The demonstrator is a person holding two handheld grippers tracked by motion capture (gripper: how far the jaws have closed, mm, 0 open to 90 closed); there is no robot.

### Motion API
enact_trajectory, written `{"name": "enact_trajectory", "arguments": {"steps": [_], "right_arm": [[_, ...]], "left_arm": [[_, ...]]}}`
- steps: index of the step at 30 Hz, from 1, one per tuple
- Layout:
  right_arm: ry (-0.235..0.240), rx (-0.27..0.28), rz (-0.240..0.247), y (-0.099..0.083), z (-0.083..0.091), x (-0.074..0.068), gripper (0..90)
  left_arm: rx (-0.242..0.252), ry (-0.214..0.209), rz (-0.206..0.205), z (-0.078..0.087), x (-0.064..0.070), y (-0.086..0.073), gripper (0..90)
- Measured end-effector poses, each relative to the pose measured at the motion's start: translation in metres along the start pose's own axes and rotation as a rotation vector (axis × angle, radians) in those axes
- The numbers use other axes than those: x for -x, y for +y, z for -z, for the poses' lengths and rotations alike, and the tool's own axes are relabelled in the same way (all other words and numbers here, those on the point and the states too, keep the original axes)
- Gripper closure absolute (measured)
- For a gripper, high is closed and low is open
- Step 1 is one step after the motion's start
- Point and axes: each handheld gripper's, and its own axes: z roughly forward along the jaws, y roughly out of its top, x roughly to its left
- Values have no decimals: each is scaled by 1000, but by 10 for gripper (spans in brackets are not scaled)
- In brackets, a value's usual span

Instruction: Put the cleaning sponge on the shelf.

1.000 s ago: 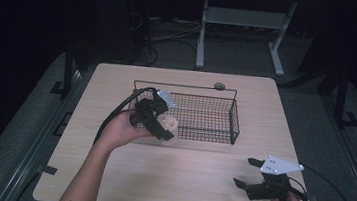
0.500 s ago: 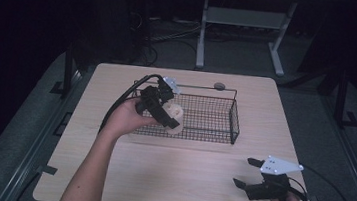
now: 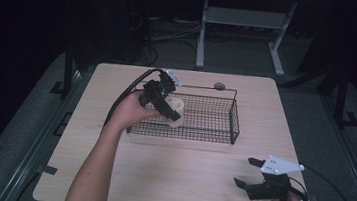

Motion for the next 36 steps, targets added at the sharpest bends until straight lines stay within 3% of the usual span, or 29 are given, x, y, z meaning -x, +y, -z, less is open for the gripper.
{"name": "enact_trajectory", "arguments": {"steps": [3,7,16,36], "right_arm": [[2,1,-2,0,0,0,135],[2,1,-1,0,0,0,135],[4,4,-10,-1,1,1,135],[0,26,-26,-2,5,4,135]], "left_arm": [[-17,5,8,-5,-3,1,275],[4,0,13,-5,-7,2,274],[3,11,22,-9,-14,9,275],[7,21,86,-35,-33,9,275]]}}
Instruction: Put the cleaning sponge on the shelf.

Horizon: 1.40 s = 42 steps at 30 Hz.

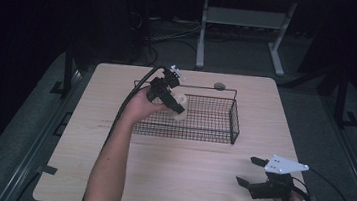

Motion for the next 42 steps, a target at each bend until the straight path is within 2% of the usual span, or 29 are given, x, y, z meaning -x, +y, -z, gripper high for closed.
{"name": "enact_trajectory", "arguments": {"steps": [9,13,21,25,26,29,34,42], "right_arm": [[-5,8,-6,-1,2,2,136],[-5,5,2,0,2,1,135],[-4,5,2,0,2,0,136],[-5,5,5,0,2,1,135],[-3,7,2,0,2,0,136],[-1,8,1,0,2,0,136],[-3,5,5,0,1,0,135],[2,4,10,1,0,-1,136]], "left_arm": [[-10,-2,36,-12,-8,-6,274],[-27,4,37,-17,-8,-6,275],[-17,-7,54,-30,-10,-5,275],[-26,-21,71,-38,-10,-6,274],[-34,-20,62,-40,-10,-7,275],[-53,-22,70,-45,-12,-10,275],[-48,-18,92,-47,-15,-15,274],[-87,8,93,-51,-17,-15,274]]}}
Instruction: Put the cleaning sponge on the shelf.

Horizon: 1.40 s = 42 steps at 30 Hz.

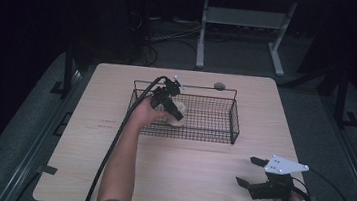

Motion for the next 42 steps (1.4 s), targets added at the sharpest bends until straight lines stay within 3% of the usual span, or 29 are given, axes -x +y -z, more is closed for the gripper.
{"name": "enact_trajectory", "arguments": {"steps": [18,31,42], "right_arm": [[8,12,-5,0,1,1,135],[8,9,-4,0,1,1,135],[12,5,-3,0,0,0,135]], "left_arm": [[-47,0,15,-9,-3,1,264],[-18,1,22,-3,-1,2,216],[42,14,9,18,4,-1,197]]}}
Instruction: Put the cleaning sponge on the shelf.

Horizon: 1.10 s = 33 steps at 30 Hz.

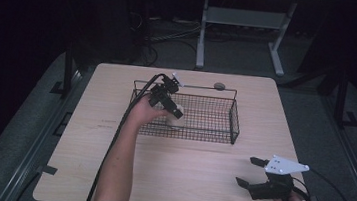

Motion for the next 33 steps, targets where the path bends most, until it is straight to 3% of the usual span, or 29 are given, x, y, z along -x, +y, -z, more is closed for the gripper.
{"name": "enact_trajectory", "arguments": {"steps": [11,20,33], "right_arm": [[3,-12,1,0,-1,-2,135],[0,-18,3,1,-2,-3,135],[-7,-28,6,0,-3,-2,136]], "left_arm": [[17,-3,-45,24,11,-6,197],[31,0,-64,35,20,-10,197],[54,-23,-81,49,35,-38,198]]}}
